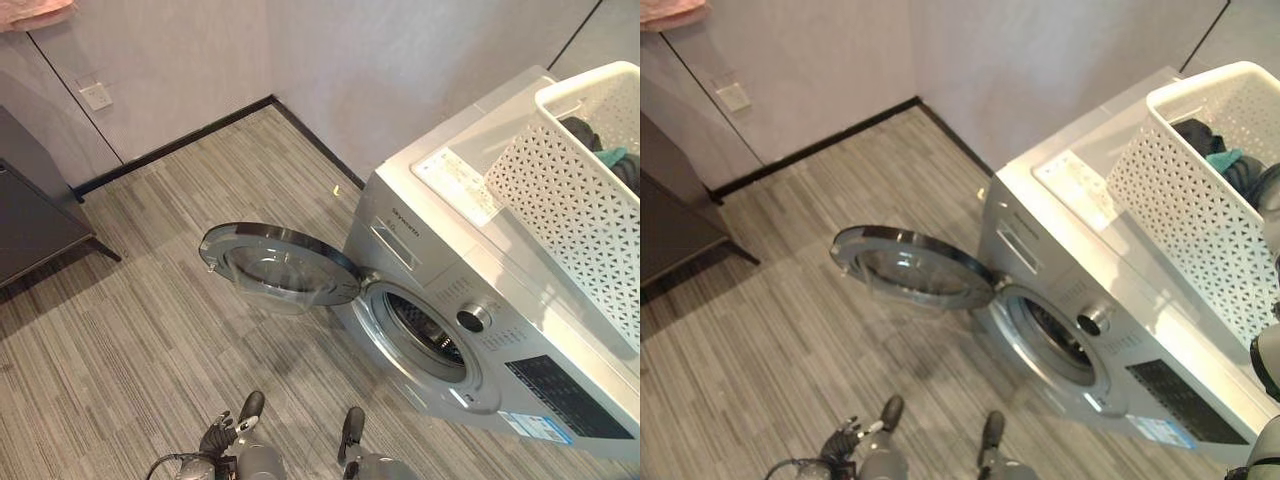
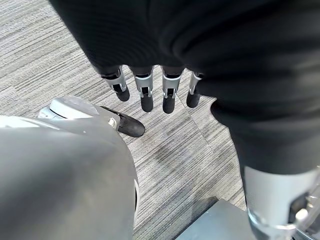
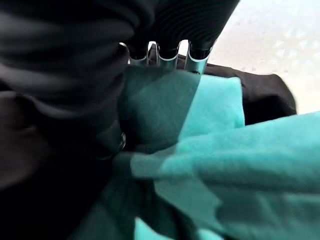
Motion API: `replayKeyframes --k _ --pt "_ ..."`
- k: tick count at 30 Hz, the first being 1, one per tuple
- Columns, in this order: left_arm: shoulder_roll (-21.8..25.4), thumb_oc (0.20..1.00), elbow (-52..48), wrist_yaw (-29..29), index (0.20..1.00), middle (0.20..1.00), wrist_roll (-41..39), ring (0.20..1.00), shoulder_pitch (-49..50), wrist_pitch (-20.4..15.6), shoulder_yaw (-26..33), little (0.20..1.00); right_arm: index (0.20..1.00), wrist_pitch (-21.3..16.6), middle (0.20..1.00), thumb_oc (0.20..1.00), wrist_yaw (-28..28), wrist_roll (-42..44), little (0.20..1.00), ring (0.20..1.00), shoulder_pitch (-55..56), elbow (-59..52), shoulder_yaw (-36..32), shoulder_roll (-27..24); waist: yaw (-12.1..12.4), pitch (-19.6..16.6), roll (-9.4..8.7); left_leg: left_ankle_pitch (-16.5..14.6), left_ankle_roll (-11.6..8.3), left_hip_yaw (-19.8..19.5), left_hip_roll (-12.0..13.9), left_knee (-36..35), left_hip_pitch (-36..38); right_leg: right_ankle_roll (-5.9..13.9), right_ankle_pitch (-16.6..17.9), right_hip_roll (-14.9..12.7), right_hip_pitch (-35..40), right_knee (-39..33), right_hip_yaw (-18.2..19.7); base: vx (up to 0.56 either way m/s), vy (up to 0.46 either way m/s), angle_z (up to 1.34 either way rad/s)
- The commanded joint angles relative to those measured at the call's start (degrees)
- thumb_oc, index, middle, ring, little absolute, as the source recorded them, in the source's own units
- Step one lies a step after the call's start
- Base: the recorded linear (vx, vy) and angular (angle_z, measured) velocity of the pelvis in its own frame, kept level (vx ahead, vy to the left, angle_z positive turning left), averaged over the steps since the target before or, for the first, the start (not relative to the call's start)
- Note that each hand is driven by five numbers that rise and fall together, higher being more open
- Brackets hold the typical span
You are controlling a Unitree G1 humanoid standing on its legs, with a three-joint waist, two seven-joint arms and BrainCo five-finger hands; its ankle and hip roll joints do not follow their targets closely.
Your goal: Grab the laundry basket,head to the washer,open it,put in the laundry and shut it.
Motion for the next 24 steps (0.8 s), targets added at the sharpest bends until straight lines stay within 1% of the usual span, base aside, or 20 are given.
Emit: replayKeyframes --k 1,3,6,7,9,10,13,14,18,19,23,24 --pt "1.5 1.0 2.6 -0.5 1.0 1.0 1.5 1.0 -3.6 -0.5 -2.5 1.0 0.2 -1.3 0.2 0.2 -2.4 1.4 0.2 0.2 1.3 2.0 1.3 4.0 1.1 3.2 -3.88 0.3 3.73 7.7 -1.1 -0.8 11.4 2.6 -2.5 -3.8 -0.1 0.1 6.4 0.0 0.0 0.0" --pt "1.6 1.0 2.9 -0.2 1.0 1.0 1.9 1.0 -3.8 -0.6 -2.5 1.0 0.2 -1.2 0.2 0.2 -4.5 3.2 0.2 0.2 0.2 3.6 -1.3 4.0 0.8 2.9 -3.87 0.1 3.75 7.8 -1.1 -0.8 11.7 2.59 -2.6 -3.8 0.2 0.1 6.5 0.0 0.0 0.0" --pt "1.6 1.0 3.2 -0.1 1.0 1.0 2.3 1.0 -3.9 -0.5 -2.5 1.0 0.2 -1.3 0.2 0.2 -6.0 4.1 0.2 0.2 -0.5 4.9 -2.8 4.2 0.8 2.5 -3.95 -0.2 3.83 8.1 -1.1 -0.8 12.1 2.58 -2.7 -3.8 0.6 0.1 6.6 0.0 0.0 0.0" --pt "1.9 1.0 3.9 0.2 1.0 1.0 3.0 1.0 -4.1 -0.4 -2.3 1.0 0.2 -1.4 0.2 0.2 -7.7 5.5 0.2 0.2 -1.9 5.7 -4.6 3.6 0.6 2.0 -3.99 -0.7 3.9 8.3 -1.2 -0.8 12.5 2.63 -2.7 -3.9 1.0 0.1 6.7 0.0 0.0 0.0" --pt "1.9 1.0 4.1 0.2 1.0 1.0 3.3 1.0 -4.1 -0.4 -2.3 1.0 0.2 -1.4 0.2 0.2 -8.1 5.9 0.2 0.2 -2.2 5.9 -5.0 3.5 0.5 1.8 -4.0 -0.9 3.94 8.4 -1.2 -0.8 12.8 2.63 -2.8 -3.9 1.3 0.1 6.7 0.0 0.0 0.0" --pt "2.0 1.0 4.6 0.1 1.0 1.0 3.9 1.0 -3.9 -0.4 -2.3 1.0 0.2 -1.7 0.2 0.2 -9.2 7.3 0.2 0.2 -3.5 5.8 -5.8 2.5 0.3 1.0 -4.04 -1.4 4.02 8.5 -1.2 -0.8 13.4 2.69 -3.0 -4.0 1.8 0.2 6.9 0.02 0.016 -0.03" --pt "2.1 1.0 5.0 0.1 1.0 1.0 4.6 1.0 -3.8 -0.4 -2.3 1.0 0.2 -2.0 0.2 0.2 -10.2 8.5 0.2 0.2 -4.6 5.5 -6.4 1.8 0.1 0.4 -4.14 -1.7 4.03 8.7 -1.3 -0.8 14.0 2.69 -3.1 -4.0 2.4 0.2 7.0 0.01 0.018 -0.12" --pt "2.1 1.0 5.8 0.3 1.0 1.0 5.3 1.0 -3.9 -0.3 -2.3 1.0 0.2 -2.5 0.2 0.2 -11.3 10.1 0.2 0.2 -6.3 4.7 -6.7 0.9 -0.2 -0.3 -4.26 -2.2 4.11 8.9 -1.4 -0.8 14.6 2.75 -3.2 -4.1 3.0 0.4 7.0 0.01 0.026 -0.07" --pt "2.3 1.0 6.6 0.1 1.0 1.0 6.0 1.0 -3.6 -0.4 -2.0 1.0 0.2 -2.9 0.2 0.2 -12.0 11.5 0.2 0.2 -7.8 3.9 -6.9 -0.3 -0.5 -1.3 -4.43 -2.7 4.19 9.1 -1.5 -0.8 15.6 2.81 -3.3 -4.3 3.9 0.5 7.0 0.0 0.008 -0.01" --pt "2.2 1.0 7.0 0.2 1.0 1.0 6.0 1.0 -3.5 -0.5 -1.8 1.0 0.2 -3.1 0.2 0.2 -13.3 12.2 0.2 0.2 -8.9 4.4 -7.4 -0.9 -0.7 -1.9 -4.52 -3.1 4.29 9.2 -1.6 -0.8 16.1 2.83 -3.4 -4.4 4.5 0.6 7.0 0.0 0.0 0.0" --pt "2.2 1.0 7.4 0.5 1.0 1.0 6.1 1.0 -3.5 -0.5 -1.2 1.0 0.2 -3.6 0.2 0.2 -15.2 13.4 0.2 0.2 -9.6 3.8 -8.8 -1.4 -0.8 -2.8 -4.63 -3.5 4.38 9.5 -1.7 -0.8 16.6 2.87 -3.4 -4.5 5.1 0.5 7.2 0.0 0.0 0.0" --pt "2.3 1.0 7.8 0.8 1.0 1.0 6.2 1.0 -3.4 -0.5 -0.8 1.0 0.2 -3.9 0.2 0.2 -16.8 13.9 0.2 0.2 -10.9 3.1 -9.0 -1.9 -0.9 -3.4 -4.74 -3.9 4.5 9.7 -1.8 -0.8 16.9 2.93 -3.4 -4.6 5.4 0.5 7.3 0.0 0.0 0.0"
